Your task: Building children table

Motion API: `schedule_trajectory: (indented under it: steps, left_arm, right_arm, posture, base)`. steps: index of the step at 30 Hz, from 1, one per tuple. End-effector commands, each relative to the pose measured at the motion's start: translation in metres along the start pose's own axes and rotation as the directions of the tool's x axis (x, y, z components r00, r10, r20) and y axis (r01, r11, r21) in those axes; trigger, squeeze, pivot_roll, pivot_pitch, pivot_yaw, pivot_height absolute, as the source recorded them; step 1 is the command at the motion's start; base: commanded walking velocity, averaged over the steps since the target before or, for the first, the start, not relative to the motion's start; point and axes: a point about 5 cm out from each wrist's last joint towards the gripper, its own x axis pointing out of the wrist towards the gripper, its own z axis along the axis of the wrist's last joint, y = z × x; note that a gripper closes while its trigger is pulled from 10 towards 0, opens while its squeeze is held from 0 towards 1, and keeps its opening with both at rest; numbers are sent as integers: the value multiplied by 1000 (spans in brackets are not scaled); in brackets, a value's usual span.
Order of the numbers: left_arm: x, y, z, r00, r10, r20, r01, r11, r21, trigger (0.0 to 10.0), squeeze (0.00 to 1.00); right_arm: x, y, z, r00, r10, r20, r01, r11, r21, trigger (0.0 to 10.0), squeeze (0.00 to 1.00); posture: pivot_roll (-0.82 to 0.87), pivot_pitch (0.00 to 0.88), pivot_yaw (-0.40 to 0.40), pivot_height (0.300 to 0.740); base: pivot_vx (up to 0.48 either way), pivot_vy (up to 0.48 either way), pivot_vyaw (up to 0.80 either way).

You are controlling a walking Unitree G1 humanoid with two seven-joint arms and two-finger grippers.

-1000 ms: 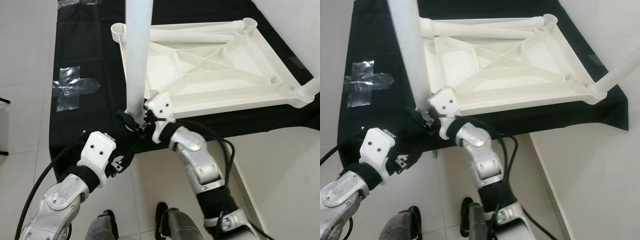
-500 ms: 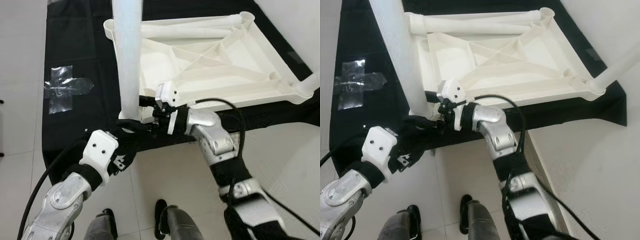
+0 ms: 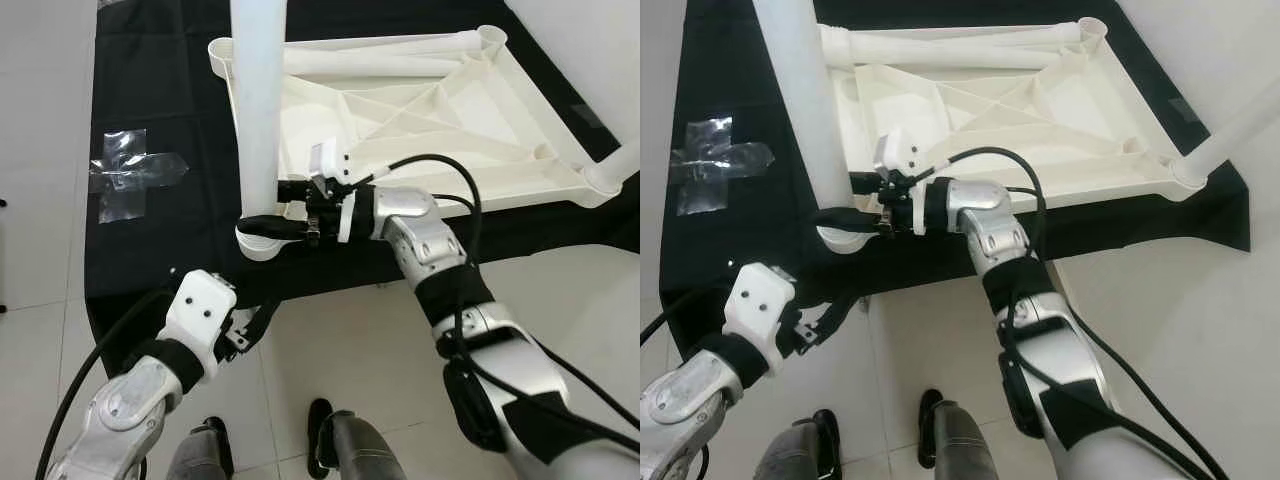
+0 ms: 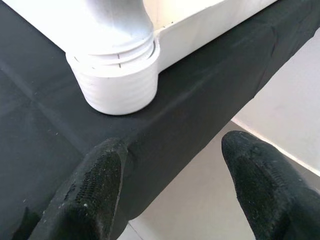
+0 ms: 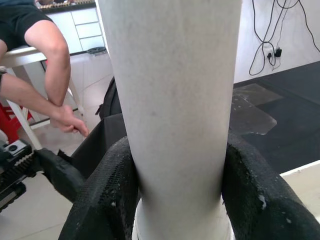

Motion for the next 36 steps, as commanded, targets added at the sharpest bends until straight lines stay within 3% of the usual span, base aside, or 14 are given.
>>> schedule_trajectory:
  steps: [1,6,8,10,14,15,20,21,22,24,25,29,31,36]
  left_arm:
    - [-6,-1,-2,1000,2,-26,-1,1000,12,10000,0]
    - [-10,1,-3,999,16,-36,-16,1000,10,10000,0]
    - [-11,3,-4,999,17,-40,-17,1000,8,10000,0]
    - [-11,3,-3,999,16,-37,-16,1000,3,10000,0]
    - [-10,3,-5,999,8,-38,-8,1000,-6,10000,0]
    - [-4,-1,-6,1000,-12,-29,11,1000,-22,10000,0]
    - [0,-4,-5,1000,-23,-19,22,999,-31,10000,0]
    - [1,-4,-5,1000,-21,-15,21,999,-29,10000,0]
    - [0,-2,-4,1000,-12,-14,12,1000,-22,10000,0]
    - [0,0,-4,1000,-5,-13,5,1000,-15,10000,0]
    - [0,2,-3,1000,-1,-10,1,1000,-11,10000,0]
    - [0,2,-1,1000,-1,-6,1,1000,-8,10000,0]
    - [-1,5,4,999,30,24,-30,1000,4,10000,0]
    - [-4,12,13,995,85,61,-85,996,7,10000,0]
  right_arm:
    - [5,2,6,998,27,58,-26,1000,-17,0,0]
    - [-9,7,-25,966,-246,-80,245,969,-27,0,0]
    - [-35,16,-60,522,-823,-224,824,554,-119,0,0]
    - [-43,44,-72,475,-836,-275,851,516,-100,0,0]
    - [-41,66,-75,506,-812,-292,822,556,-120,0,0]
    - [-38,69,-70,590,-765,-257,758,635,-149,0,0]
    - [-37,56,-66,595,-768,-236,749,637,-183,0,0]
    - [-33,56,-67,616,-751,-238,735,657,-170,1961,0]
    - [-27,58,-67,652,-721,-235,712,689,-136,10000,0]
    - [-22,58,-66,693,-684,-227,674,727,-133,10000,43]
    - [-16,60,-62,716,-666,-208,661,743,-103,10000,1000]
    - [-6,55,-42,809,-581,-88,578,814,-61,10000,1000]
    - [-6,40,-19,909,-416,13,416,908,-46,10000,0]
    - [-11,17,0,961,-273,49,277,954,-115,10000,0]
  posture:
    - [193,315,-152,740]
    - [164,331,-163,740]
    - [149,334,-162,740]
    - [148,345,-144,740]
    - [109,333,-112,740]
    - [108,303,-122,740]
    - [111,302,-125,740]
    - [116,295,-136,740]
    - [125,291,-133,740]
    - [125,291,-133,740]
    - [125,296,-134,740]
    - [125,302,-133,740]
    - [140,324,-138,740]
    - [161,343,-139,740]
  base:
    - [0,0,0]
    - [0,0,0]
    - [0,0,0]
    - [0,0,0]
    - [0,0,0]
    - [0,0,0]
    - [0,0,0]
    - [0,0,0]
    - [0,0,0]
    - [0,0,0]
    - [0,0,0]
    - [0,0,0]
    - [0,0,0]
    - [0,0,0]
